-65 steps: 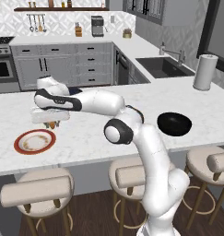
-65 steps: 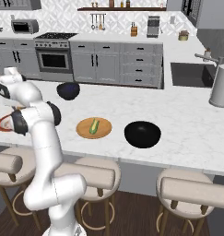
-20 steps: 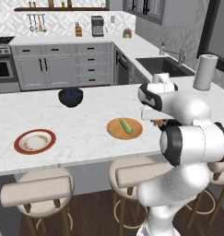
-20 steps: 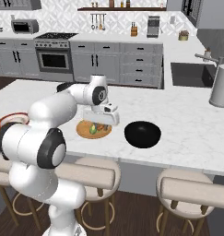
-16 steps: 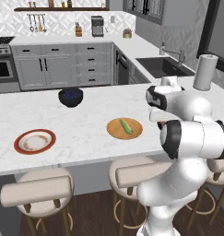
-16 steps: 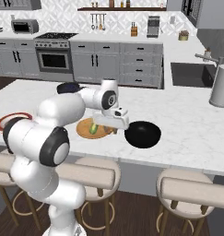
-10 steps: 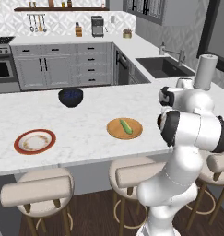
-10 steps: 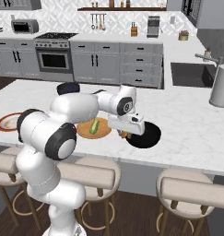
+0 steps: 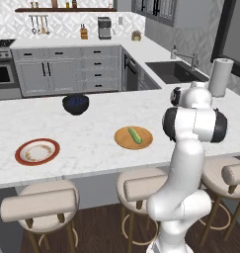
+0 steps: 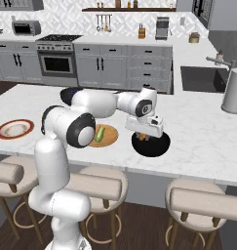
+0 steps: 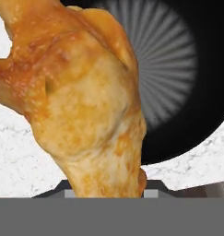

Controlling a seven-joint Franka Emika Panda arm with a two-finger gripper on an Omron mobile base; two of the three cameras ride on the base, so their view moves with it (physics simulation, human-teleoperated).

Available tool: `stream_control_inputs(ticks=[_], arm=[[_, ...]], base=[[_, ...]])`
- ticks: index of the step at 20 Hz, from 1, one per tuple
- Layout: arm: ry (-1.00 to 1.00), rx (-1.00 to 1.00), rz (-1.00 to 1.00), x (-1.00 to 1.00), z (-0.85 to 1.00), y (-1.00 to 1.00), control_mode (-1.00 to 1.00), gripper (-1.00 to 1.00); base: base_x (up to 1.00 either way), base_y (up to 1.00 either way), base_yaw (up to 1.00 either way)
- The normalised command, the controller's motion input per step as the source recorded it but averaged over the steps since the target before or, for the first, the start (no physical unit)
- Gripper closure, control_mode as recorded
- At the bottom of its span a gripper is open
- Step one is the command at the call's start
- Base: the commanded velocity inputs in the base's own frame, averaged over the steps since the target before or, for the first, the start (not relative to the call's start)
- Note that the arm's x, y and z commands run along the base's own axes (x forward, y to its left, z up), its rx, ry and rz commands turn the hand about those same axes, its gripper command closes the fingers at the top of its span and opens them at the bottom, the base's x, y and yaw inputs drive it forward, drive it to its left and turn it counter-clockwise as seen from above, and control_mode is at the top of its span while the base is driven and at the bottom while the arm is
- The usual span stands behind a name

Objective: Pick the chicken drumstick and corn from their plates and place them in the bowl. Then put the bowl in the fridge.

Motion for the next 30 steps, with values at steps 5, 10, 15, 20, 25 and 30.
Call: stream_control_inputs(ticks=[5,10,15,20,25,30], arm=[[0.00,0.00,0.00,0.57,-0.33,-0.19,-1.00,1.00],[0.00,0.00,0.00,0.06,-0.50,-0.16,-1.00,1.00],[0.00,0.00,0.00,0.00,-0.42,-0.03,-1.00,1.00],[0.00,0.00,0.00,0.00,-0.34,0.00,-1.00,1.00],[0.00,0.00,0.00,0.00,-0.17,0.00,-1.00,-1.00],[0.00,0.00,0.00,0.00,0.00,0.00,-1.00,-1.00]], base=[[0.00,0.00,0.00],[0.00,0.00,0.00],[0.00,0.00,0.00],[0.00,0.00,0.00],[0.00,0.00,0.00],[0.00,0.00,0.00]])
